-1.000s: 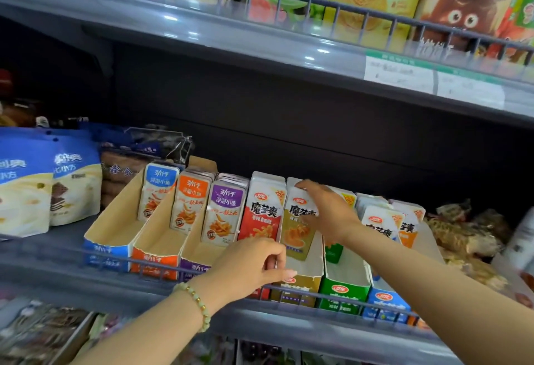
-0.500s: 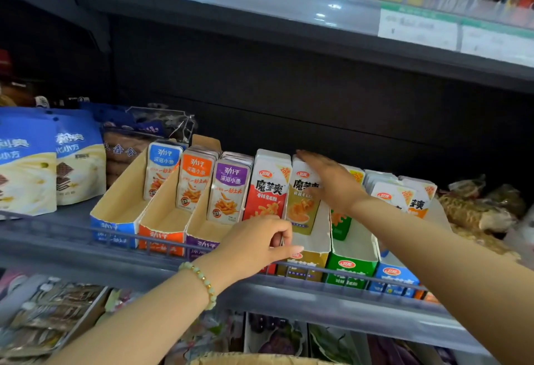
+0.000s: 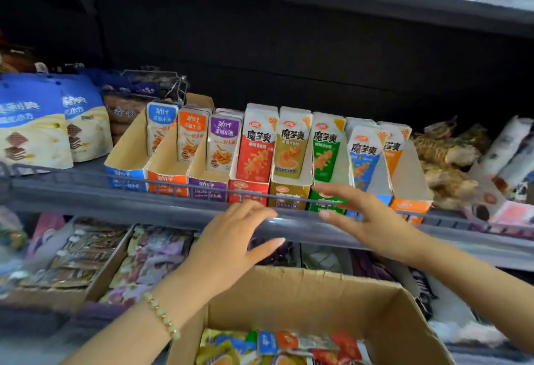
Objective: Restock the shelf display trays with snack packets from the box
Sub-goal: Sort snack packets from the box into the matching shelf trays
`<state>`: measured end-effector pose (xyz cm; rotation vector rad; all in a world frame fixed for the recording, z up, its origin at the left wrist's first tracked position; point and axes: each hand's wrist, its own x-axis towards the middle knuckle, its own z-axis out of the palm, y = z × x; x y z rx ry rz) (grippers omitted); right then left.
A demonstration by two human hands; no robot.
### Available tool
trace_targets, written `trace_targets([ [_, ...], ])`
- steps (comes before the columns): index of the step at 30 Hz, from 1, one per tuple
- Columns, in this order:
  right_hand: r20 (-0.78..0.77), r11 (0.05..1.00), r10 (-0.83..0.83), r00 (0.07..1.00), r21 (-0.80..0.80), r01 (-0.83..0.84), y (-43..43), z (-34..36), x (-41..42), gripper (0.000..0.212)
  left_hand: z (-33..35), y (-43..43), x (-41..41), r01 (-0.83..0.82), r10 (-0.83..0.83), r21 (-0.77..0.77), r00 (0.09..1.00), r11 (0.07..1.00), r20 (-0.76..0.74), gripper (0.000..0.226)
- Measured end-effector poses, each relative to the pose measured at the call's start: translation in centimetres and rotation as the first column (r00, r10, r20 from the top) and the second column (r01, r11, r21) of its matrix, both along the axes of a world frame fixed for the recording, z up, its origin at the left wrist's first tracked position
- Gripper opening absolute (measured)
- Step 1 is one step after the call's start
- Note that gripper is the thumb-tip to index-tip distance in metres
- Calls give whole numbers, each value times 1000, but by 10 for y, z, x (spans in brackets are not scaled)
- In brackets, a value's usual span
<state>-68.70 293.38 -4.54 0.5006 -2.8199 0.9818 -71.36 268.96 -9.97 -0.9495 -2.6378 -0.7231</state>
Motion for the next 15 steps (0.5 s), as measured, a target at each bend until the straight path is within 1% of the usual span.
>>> trace_targets([
  [3, 206, 998, 29, 978, -55, -18, 9, -59, 43, 44, -32, -7, 25, 12, 0, -92, 992, 996, 123, 60],
  [5, 353, 1000, 17, 936, -12, -14, 13, -95, 62, 40, -54, -7, 37, 33, 1, -163, 978, 986, 207, 57],
  [6, 409, 1000, -6, 912, 30, -7, 16, -113, 67, 41, -65, -5, 40, 49, 2, -181, 962, 982, 273, 54],
  [9, 545, 994, -57, 836, 108, -2, 25, -164, 76, 57, -99, 6, 45, 121, 13, -228, 859, 966, 512, 51],
  [11, 601, 980, -135, 788, 197, 19, 30, -187, 78, 72, -121, 16, 47, 193, 7, -247, 776, 950, 630, 48],
  [12, 633, 976, -185, 752, 209, 64, 33, -198, 77, 81, -129, 20, 48, 222, 3, -252, 745, 942, 667, 47],
  [13, 665, 969, -240, 707, 207, 134, 36, -207, 77, 84, -137, 25, 49, 243, 5, -260, 722, 934, 692, 47],
  [15, 716, 951, -307, 627, 210, 226, 47, -228, 77, 78, -152, 33, 48, 257, 30, -282, 689, 924, 724, 48],
])
